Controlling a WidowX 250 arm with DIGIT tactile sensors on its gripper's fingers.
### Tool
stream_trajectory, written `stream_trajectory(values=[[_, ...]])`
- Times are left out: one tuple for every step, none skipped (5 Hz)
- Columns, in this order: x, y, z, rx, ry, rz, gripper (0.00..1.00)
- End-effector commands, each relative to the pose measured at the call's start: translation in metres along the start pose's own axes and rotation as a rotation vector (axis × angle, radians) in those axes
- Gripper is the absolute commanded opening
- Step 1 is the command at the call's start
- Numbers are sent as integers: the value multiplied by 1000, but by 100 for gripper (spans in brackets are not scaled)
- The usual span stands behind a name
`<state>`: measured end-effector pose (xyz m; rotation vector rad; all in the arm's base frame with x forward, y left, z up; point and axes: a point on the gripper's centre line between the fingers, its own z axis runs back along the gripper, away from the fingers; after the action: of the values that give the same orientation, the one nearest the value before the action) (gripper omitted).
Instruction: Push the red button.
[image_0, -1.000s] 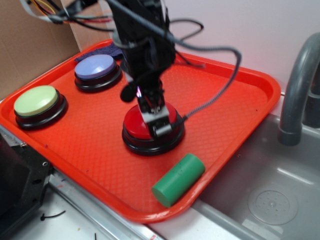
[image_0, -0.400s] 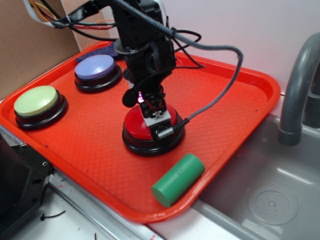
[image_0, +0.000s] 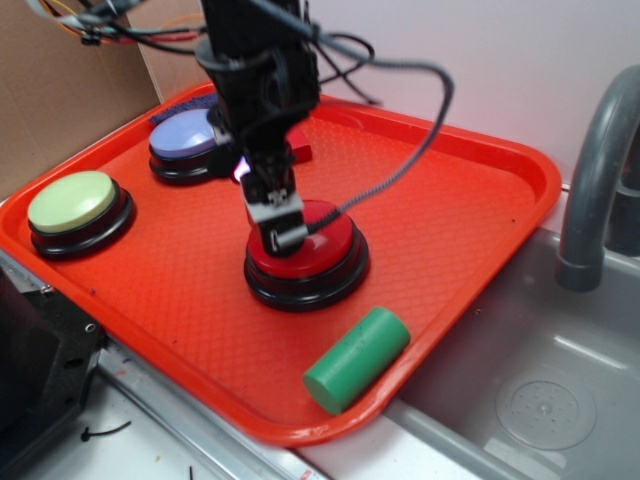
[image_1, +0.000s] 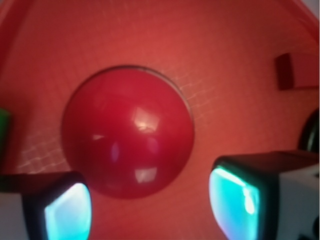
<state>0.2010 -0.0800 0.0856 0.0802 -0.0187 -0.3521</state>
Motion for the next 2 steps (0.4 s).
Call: stream_trajectory(values=[[-3,9,32,-32,-75,87,100],[-6,12,46,-47,-45,157,100]])
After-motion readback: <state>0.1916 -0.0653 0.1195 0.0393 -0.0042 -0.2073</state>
